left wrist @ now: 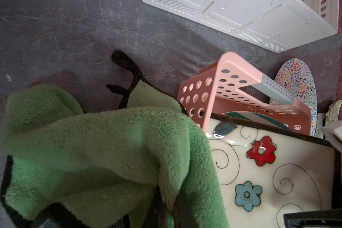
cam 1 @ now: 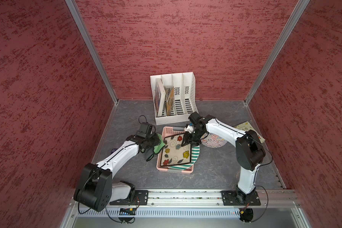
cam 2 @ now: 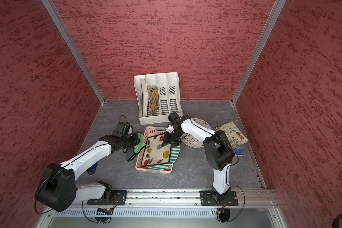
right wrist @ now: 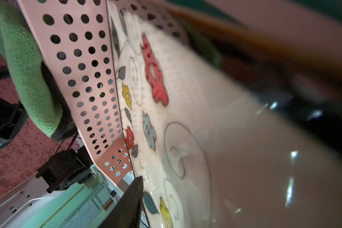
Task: Wipe the wet plate dry
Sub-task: Pick up the plate from the bin, then wipe the plate with towel.
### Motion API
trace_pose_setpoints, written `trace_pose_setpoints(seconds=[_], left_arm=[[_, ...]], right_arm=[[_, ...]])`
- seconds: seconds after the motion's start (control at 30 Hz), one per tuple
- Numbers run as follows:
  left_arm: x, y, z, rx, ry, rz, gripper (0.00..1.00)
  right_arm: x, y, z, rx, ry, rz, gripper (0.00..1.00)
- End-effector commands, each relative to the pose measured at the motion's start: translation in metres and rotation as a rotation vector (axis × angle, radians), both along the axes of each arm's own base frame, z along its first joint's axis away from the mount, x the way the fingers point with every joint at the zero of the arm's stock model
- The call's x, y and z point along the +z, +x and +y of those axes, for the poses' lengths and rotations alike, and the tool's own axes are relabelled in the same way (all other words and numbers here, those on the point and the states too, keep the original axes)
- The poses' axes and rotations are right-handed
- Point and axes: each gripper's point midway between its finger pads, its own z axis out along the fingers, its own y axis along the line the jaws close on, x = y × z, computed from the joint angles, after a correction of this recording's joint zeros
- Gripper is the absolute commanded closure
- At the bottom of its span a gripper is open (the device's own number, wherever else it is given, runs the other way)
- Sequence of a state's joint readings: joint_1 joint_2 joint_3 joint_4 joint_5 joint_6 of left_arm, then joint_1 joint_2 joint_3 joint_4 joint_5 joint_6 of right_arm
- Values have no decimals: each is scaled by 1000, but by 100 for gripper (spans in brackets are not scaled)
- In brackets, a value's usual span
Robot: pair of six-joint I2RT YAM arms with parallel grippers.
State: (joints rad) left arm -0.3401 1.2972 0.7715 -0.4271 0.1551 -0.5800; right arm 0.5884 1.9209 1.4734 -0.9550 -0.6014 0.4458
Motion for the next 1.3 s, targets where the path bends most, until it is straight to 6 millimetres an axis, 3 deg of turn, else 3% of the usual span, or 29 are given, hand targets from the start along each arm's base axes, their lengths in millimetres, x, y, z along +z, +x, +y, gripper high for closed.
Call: trace_pose_setpoints(seconds=[0.0,0.07,0.13,0.23,0.43,0.57,0.67,0.73,0.83,0.93,1.07,1.27], left_arm=[[30,14,-11,-14,-64,-88,100],[47,16,-8,-6,-62,-121,100],[70,15,-5,-3,-63,-164,100],[108,12,1,-5,-62,-238,100],[202,10,-5,-56,-113,-413,100],[257,6,-30,-150,-196,-513,100],[299,-4,-71,-278,-254,-590,100],[314,-11,-100,-362,-291,-606,100],[312,-19,-141,-470,-319,-562,100],[294,-15,-156,-470,-273,-517,100],[269,-1,-147,-376,-216,-487,100],[224,6,-118,-266,-132,-347,100]], right_arm=[[-4,5,0,29,-36,-57,76],[16,17,3,19,-12,-147,93],[36,27,10,7,40,-216,100],[68,37,24,-19,146,-281,100],[132,46,37,-73,305,-395,100],[177,49,40,-115,395,-460,100],[223,56,37,-201,482,-522,100],[247,62,34,-280,539,-540,100],[282,73,31,-381,627,-554,100],[314,84,24,-482,706,-578,100],[353,96,8,-598,828,-604,100],[404,94,-7,-631,1009,-638,100]])
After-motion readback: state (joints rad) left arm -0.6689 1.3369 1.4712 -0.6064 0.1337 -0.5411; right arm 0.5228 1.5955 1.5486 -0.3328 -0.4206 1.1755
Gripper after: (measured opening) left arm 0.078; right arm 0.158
